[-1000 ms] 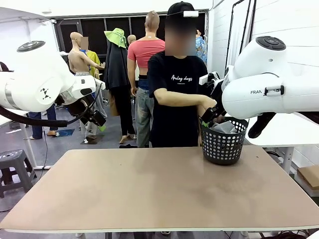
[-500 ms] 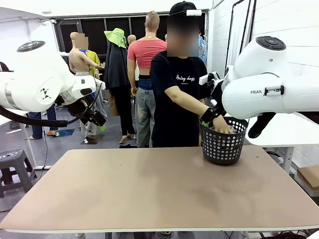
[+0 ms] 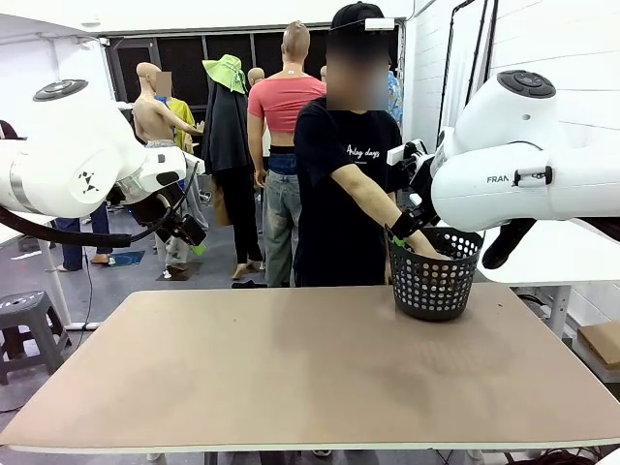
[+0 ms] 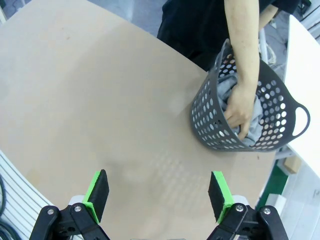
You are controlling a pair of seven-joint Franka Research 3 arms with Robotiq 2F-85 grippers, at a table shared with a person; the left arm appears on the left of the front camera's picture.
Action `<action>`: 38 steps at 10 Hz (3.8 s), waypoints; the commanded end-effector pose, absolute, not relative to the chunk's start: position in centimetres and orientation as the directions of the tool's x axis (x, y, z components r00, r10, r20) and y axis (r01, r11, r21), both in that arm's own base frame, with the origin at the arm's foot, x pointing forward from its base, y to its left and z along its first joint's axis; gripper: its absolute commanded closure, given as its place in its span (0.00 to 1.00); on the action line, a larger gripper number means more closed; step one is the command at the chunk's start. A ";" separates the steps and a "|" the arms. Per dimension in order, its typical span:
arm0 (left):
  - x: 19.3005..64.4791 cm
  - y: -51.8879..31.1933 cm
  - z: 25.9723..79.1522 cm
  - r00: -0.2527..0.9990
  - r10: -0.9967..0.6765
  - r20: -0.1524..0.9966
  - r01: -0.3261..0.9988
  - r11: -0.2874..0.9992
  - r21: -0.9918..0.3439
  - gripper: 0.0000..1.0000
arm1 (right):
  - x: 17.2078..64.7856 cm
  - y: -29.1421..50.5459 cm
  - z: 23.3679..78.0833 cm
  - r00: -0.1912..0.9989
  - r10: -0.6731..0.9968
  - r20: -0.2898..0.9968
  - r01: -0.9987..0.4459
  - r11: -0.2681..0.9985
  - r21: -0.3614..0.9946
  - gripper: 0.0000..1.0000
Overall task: Fold the training pants.
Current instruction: Grab both ends of the Training pants handed by a person.
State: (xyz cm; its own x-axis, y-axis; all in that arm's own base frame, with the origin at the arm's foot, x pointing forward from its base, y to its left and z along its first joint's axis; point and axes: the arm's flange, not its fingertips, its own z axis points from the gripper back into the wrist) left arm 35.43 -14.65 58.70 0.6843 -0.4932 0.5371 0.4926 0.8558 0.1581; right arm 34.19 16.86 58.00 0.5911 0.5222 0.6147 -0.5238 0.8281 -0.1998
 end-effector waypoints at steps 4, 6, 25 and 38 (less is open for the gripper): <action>35.5 -14.7 58.7 0.683 -0.495 0.538 0.500 0.853 0.150 0.00 | 34.2 16.8 58.1 0.586 0.529 0.614 -0.529 0.824 -0.204 0.00; 35.5 -14.7 58.7 0.683 -0.495 0.538 0.500 0.853 0.150 0.00 | 34.2 16.8 58.1 0.586 0.529 0.614 -0.529 0.824 -0.204 0.00; 35.5 -14.7 58.7 0.683 -0.495 0.538 0.500 0.853 0.150 0.00 | 34.2 16.8 58.1 0.586 0.529 0.614 -0.529 0.824 -0.204 0.00; 35.5 -14.7 58.7 0.683 -0.495 0.538 0.500 0.853 0.150 0.00 | 34.2 16.8 58.1 0.586 0.529 0.614 -0.529 0.824 -0.204 0.00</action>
State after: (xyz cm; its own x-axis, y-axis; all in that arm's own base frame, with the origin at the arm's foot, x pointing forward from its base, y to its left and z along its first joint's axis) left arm 35.43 -14.66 58.69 0.6843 -0.4932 0.5371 0.4926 0.8557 0.1581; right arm 34.19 16.86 58.00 0.5911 0.5223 0.6147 -0.5238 0.8281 -0.1998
